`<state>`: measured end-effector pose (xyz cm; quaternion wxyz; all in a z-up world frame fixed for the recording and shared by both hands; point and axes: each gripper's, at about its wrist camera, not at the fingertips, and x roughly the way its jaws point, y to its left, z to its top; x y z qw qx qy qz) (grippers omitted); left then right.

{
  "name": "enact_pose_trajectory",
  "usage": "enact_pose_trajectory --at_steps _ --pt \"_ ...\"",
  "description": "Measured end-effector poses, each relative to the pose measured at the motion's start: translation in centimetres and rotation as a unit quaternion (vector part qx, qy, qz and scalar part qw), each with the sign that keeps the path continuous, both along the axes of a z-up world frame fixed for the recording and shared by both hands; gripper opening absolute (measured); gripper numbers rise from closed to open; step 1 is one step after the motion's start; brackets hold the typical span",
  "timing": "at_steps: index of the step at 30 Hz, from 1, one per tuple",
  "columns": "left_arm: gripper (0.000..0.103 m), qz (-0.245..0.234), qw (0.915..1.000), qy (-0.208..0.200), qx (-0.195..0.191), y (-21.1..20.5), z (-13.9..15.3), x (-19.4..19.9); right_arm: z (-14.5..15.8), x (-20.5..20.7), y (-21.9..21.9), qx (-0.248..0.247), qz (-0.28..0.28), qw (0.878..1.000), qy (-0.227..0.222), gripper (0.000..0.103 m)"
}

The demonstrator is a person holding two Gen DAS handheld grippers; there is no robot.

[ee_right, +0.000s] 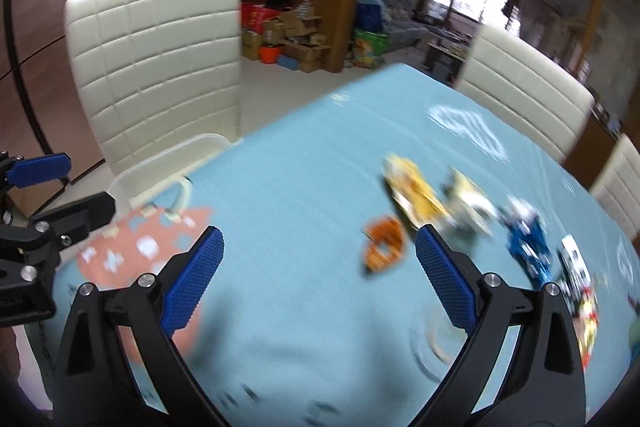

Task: Collect trash
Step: 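Return to the table and grasp the clear lid with the left gripper while the right grasps the red-gold wrapper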

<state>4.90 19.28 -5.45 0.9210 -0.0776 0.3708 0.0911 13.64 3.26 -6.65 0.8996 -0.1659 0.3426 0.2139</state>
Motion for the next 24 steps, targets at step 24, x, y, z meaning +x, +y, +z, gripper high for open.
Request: enact_pose_trajectory --at_steps 24 --pt "0.076 -0.200 0.9772 0.060 0.036 -22.0 -2.5 4.0 -3.0 -2.3 -26.9 0.022 -0.280 0.959 0.025 0.093"
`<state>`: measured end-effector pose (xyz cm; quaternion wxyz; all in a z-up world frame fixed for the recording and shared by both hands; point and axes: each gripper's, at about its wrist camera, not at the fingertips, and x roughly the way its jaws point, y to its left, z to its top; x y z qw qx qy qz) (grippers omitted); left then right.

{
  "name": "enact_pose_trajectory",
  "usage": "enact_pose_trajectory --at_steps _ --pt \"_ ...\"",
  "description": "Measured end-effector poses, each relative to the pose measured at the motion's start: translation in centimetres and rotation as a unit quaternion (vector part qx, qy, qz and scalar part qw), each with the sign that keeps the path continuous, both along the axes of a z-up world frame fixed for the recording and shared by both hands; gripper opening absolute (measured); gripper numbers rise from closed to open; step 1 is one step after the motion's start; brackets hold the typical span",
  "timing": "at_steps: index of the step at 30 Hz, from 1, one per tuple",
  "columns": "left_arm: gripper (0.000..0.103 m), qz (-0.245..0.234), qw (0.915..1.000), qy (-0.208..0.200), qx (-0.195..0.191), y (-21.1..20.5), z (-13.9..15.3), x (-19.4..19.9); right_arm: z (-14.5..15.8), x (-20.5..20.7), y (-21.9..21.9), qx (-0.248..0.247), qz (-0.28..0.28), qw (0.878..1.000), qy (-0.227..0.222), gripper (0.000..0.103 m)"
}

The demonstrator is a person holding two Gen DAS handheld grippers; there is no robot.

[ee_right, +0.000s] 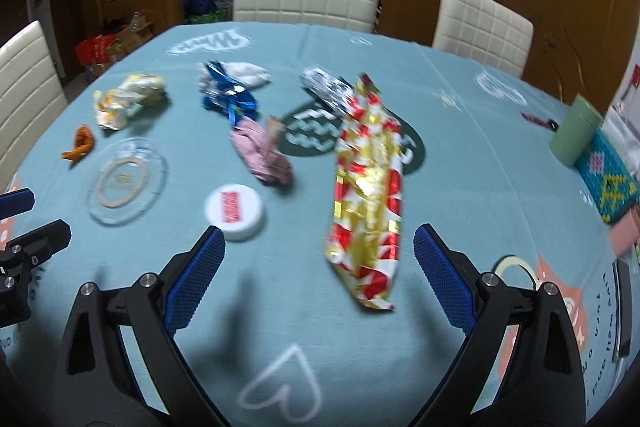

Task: Collect trash
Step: 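Return to the table and grasp the clear lid with the left gripper while the right grasps the red-gold wrapper, then carry the clear lid and red-gold wrapper toward the bin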

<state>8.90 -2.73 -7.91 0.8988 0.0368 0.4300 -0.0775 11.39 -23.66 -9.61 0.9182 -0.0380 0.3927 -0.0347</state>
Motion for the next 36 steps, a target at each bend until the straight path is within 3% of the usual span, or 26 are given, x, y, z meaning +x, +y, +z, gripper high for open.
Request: enact_pose_trajectory --at_steps 7,13,19,28,36 --pt "0.076 -0.020 0.9993 0.018 0.026 -3.0 -1.7 2.7 -1.7 2.0 -1.6 0.011 -0.018 0.999 0.030 0.088" --pt "0.078 -0.019 0.9986 0.032 0.037 -3.7 -3.0 4.9 -2.5 3.2 -2.8 0.056 -0.026 0.996 0.058 0.073" --pt "0.084 -0.014 0.9990 0.034 0.025 -3.4 -3.1 6.2 -2.4 3.3 -1.4 0.054 0.007 0.998 0.045 0.039" --pt "0.081 -0.031 0.9995 0.009 0.007 -3.3 -2.6 6.0 -2.2 2.9 -1.1 0.064 0.010 0.997 0.042 0.032" --pt "0.081 -0.041 0.9980 -0.041 0.027 -3.3 -0.4 4.0 -0.8 1.9 -0.4 0.060 0.017 0.998 0.022 0.031"
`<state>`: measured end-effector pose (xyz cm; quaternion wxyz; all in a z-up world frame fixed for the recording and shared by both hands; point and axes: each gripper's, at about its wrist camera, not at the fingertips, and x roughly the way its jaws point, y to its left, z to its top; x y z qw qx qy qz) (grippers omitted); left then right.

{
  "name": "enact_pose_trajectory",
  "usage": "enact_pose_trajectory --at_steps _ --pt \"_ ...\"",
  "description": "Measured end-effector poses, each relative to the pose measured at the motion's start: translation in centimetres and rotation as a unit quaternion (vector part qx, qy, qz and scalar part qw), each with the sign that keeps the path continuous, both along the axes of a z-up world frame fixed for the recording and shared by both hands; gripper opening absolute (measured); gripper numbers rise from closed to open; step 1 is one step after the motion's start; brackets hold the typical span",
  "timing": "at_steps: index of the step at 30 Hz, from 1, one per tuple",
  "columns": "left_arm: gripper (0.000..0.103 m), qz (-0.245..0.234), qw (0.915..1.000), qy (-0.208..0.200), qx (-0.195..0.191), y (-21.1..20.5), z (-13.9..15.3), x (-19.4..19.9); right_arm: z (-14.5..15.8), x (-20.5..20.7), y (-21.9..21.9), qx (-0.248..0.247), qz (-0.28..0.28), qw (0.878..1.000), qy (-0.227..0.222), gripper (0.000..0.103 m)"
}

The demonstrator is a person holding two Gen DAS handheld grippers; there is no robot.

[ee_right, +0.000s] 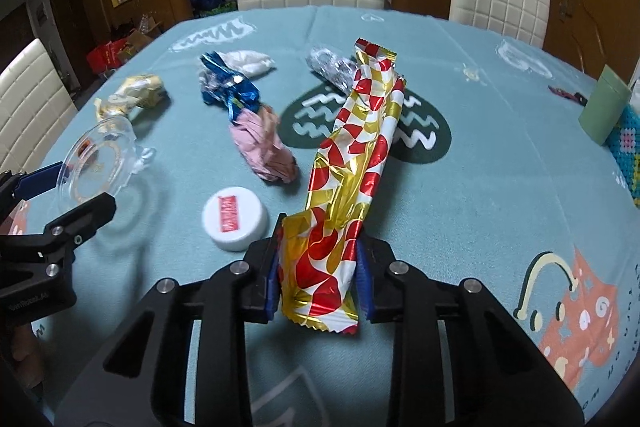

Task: Collect trash
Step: 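Carry the clear lid and red-gold wrapper toward the bin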

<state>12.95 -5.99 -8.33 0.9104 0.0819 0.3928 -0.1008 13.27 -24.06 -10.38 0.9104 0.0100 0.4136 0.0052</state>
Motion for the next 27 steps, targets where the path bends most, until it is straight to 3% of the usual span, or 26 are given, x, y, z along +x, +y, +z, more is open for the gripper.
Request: enact_pose_trajectory --at_steps 14,27 --pt "0.081 0.012 0.9976 -0.063 0.027 2.5 2.3 -3.6 3.5 -2.8 6.6 -0.051 0.095 0.993 -0.058 0.031" --pt "0.081 0.078 0.9926 -0.089 0.027 9.9 3.4 -6.0 4.9 -4.2 16.0 -0.092 0.198 0.973 -0.078 0.031"
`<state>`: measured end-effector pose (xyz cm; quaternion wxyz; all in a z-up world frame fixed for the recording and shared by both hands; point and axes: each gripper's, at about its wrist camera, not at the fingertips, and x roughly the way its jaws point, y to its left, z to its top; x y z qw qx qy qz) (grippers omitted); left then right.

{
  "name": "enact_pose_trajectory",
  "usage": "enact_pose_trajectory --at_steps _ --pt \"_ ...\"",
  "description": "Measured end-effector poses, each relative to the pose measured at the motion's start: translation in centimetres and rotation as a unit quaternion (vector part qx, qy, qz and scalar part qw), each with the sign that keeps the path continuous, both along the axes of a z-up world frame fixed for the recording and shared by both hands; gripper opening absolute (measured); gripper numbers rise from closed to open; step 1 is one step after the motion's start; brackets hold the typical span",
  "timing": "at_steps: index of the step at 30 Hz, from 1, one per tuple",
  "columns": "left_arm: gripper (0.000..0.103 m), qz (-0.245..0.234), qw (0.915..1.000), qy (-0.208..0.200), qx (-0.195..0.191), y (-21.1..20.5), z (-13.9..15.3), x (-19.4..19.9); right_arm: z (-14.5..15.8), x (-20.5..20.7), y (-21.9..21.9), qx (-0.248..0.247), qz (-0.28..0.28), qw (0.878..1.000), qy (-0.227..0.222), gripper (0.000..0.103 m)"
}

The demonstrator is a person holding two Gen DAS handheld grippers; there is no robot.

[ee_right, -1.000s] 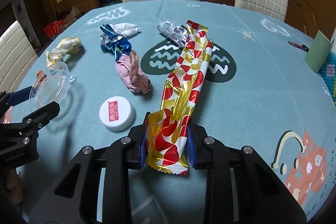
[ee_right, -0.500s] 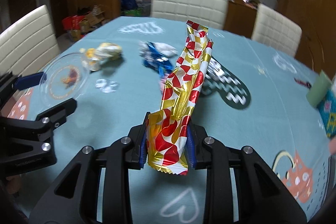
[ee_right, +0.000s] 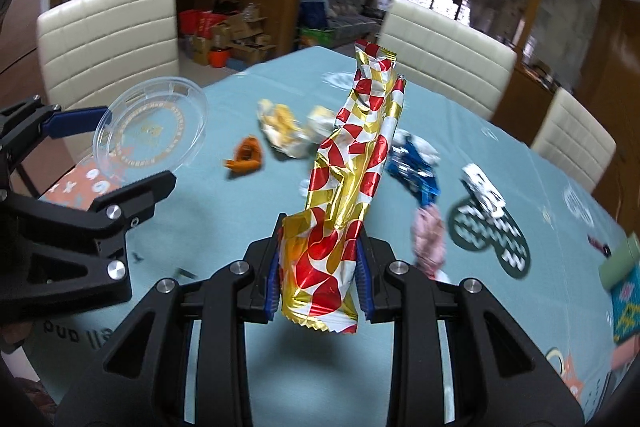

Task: Collect trash
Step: 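Carry the clear lid and red-gold wrapper toward the bin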

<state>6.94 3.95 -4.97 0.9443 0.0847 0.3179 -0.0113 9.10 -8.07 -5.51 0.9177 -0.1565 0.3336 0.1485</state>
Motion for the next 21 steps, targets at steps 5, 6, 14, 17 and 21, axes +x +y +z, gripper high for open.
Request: enact_pose_trajectory --at_steps 5,6,14,17,21 --pt "0.081 0.033 0.9994 0.000 -0.008 3.3 -0.1 -0.3 -0.4 0.3 3.2 -0.001 0.039 0.999 0.013 0.031" --pt "0.081 0.041 0.9991 0.001 -0.009 4.2 -0.1 -0.3 -0.5 0.5 3.8 -0.002 0.046 0.999 0.016 0.031" --pt "0.081 0.100 0.9947 0.006 -0.026 10.2 -0.9 -0.6 -1.4 1.6 10.0 -0.023 0.102 0.994 0.030 0.031" --pt "0.081 0.120 0.9922 0.009 -0.033 12.1 -1.3 -0.7 -1.8 2.1 12.6 -0.031 0.125 0.991 0.031 0.031" --pt "0.081 0.139 0.9897 0.011 -0.030 14.1 -1.8 -0.7 -2.3 3.0 15.5 -0.037 0.149 0.987 0.037 0.031"
